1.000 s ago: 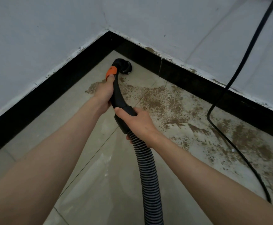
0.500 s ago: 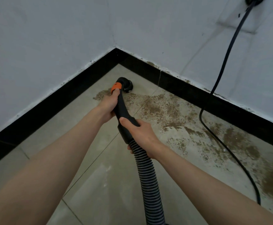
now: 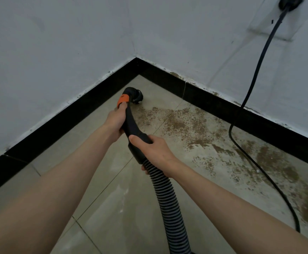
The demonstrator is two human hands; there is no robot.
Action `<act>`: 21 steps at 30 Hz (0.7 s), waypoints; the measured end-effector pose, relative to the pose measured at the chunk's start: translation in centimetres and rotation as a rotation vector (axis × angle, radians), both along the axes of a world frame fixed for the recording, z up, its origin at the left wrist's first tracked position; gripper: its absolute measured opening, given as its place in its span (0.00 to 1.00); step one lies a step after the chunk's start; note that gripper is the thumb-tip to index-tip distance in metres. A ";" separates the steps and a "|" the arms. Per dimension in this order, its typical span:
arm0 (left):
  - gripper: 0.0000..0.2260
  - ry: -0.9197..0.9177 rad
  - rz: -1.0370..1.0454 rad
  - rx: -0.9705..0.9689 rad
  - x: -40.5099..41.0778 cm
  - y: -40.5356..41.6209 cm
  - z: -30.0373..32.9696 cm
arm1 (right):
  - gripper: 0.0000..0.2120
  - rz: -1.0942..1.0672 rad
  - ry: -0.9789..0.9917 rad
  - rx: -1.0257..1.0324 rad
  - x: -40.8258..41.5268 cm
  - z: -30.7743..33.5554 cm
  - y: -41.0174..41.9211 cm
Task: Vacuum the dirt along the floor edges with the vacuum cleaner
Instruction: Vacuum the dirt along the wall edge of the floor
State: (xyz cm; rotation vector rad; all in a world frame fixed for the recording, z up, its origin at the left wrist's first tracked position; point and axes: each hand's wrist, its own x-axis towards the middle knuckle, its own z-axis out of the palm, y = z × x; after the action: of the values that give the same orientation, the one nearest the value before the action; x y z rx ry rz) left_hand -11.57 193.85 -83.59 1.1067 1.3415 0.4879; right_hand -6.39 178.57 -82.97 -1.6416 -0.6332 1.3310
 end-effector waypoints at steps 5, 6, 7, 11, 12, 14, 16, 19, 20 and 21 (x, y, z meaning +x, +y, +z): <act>0.18 -0.038 0.073 -0.068 -3.9 1.0 -0.7 | 0.15 0.109 -0.064 0.003 -2.1 -0.3 1.1; 0.17 -0.042 0.102 -0.074 -4.7 1.1 -0.8 | 0.16 0.135 -0.085 0.003 -2.6 -0.3 1.3; 0.16 -0.044 0.130 -0.078 -5.6 1.2 -1.0 | 0.16 0.164 -0.108 0.005 -3.1 -0.4 1.4; 0.24 0.000 0.183 -0.094 -8.7 1.5 -2.1 | 0.19 0.287 -0.212 0.020 -4.3 -0.8 1.6; 0.26 0.010 0.204 -0.107 -9.2 1.6 -2.3 | 0.20 0.309 -0.221 0.014 -4.3 -0.8 1.6; 0.28 0.031 0.239 -0.132 -9.8 1.4 -2.6 | 0.20 0.347 -0.219 -0.007 -4.4 -1.0 1.7; 0.27 0.025 0.255 -0.154 -9.9 1.0 -2.9 | 0.19 0.367 -0.213 -0.025 -4.4 -1.1 1.6; 0.25 0.011 0.259 -0.156 -9.5 0.5 -3.1 | 0.17 0.364 -0.213 -0.037 -4.2 -1.5 1.5; 0.25 0.021 0.258 -0.148 -9.2 0.4 -3.0 | 0.16 0.351 -0.207 -0.040 -4.1 -1.6 1.5; 0.25 0.032 0.256 -0.142 -8.9 0.5 -2.9 | 0.16 0.336 -0.201 -0.041 -3.9 -1.6 1.4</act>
State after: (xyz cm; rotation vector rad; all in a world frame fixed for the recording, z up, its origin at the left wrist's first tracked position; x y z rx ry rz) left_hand -20.49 194.35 -86.53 0.8336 1.5307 0.5533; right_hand -10.31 180.00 -84.60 -1.7714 -1.0441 1.4303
